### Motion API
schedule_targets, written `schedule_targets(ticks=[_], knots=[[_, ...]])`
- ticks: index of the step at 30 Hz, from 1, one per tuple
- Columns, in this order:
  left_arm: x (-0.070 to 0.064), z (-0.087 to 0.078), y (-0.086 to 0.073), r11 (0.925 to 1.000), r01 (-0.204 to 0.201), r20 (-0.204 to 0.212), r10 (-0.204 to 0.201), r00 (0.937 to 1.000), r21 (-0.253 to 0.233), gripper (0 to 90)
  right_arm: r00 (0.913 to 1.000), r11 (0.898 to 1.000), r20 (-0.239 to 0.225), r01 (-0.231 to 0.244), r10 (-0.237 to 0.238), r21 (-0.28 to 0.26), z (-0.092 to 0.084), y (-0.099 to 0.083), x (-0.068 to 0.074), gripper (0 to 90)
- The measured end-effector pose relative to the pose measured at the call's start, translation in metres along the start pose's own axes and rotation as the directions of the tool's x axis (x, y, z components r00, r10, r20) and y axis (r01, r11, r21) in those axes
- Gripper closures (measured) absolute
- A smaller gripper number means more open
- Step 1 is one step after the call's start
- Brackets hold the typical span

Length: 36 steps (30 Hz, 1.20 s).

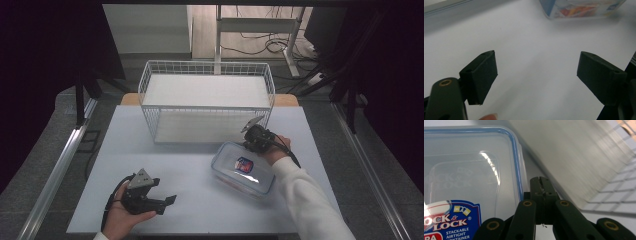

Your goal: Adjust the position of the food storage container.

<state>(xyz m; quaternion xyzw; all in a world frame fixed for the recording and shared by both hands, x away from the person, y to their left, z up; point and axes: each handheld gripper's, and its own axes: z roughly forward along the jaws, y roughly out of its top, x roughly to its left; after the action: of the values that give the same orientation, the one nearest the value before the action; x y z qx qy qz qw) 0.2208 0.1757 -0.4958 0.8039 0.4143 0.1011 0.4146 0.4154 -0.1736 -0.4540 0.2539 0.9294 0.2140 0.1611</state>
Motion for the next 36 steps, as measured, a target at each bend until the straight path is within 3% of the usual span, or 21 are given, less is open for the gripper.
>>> schedule_targets(ticks=[7,13,21,26,29,31,32,35,36], knots=[[0.003,-0.002,0.0,1.0,0.006,-0.008,-0.006,1.0,-0.001,16.8,0.9963,0.997,-0.044,0.075,-0.075,0.009,0.002,0.012,0.023,89.3],[0.007,-0.003,-0.001,0.9999,0.015,-0.014,-0.015,0.9998,-0.002,17.2,0.9865,0.991,-0.093,0.136,-0.135,0.001,0.003,0.02,0.043,89.3],[0.007,-0.002,-0.001,0.9998,0.02,-0.014,-0.02,0.9997,-0.001,17.2,0.9771,0.984,-0.121,0.176,-0.175,-0.007,0.001,0.023,0.06,89.3],[0.007,-0.002,-0.001,0.9998,0.02,-0.015,-0.02,0.9997,0.0,17.2,0.977,0.986,-0.131,0.168,-0.169,-0.017,-0.001,0.022,0.062,89.2],[0.008,-0.003,-0.002,0.9997,0.023,-0.018,-0.023,0.9996,-0.001,17.2,0.9836,0.989,-0.111,0.136,-0.142,-0.061,-0.009,0.018,0.059,89.2],[0.008,-0.003,-0.002,0.9997,0.025,-0.015,-0.025,0.9996,0.001,17.2,0.9898,0.989,-0.105,0.083,-0.096,-0.12,-0.022,0.012,0.054,89.3],[0.009,-0.002,-0.002,0.9997,0.025,-0.016,-0.025,0.9996,0.005,17.2,0.9946,0.987,-0.087,0.042,-0.056,-0.154,-0.037,0.001,0.05,89.2],[0.009,-0.001,-0.002,0.9997,0.025,-0.015,-0.025,0.9996,0.009,17.2,0.9978,0.984,-0.064,0.001,-0.013,-0.179,-0.052,-0.014,0.046,89.2],[0.008,-0.001,-0.002,0.9997,0.025,-0.017,-0.025,0.9995,0.007,17.2,0.9977,0.977,-0.053,-0.052,0.041,-0.208,-0.067,-0.031,0.042,89.2]])
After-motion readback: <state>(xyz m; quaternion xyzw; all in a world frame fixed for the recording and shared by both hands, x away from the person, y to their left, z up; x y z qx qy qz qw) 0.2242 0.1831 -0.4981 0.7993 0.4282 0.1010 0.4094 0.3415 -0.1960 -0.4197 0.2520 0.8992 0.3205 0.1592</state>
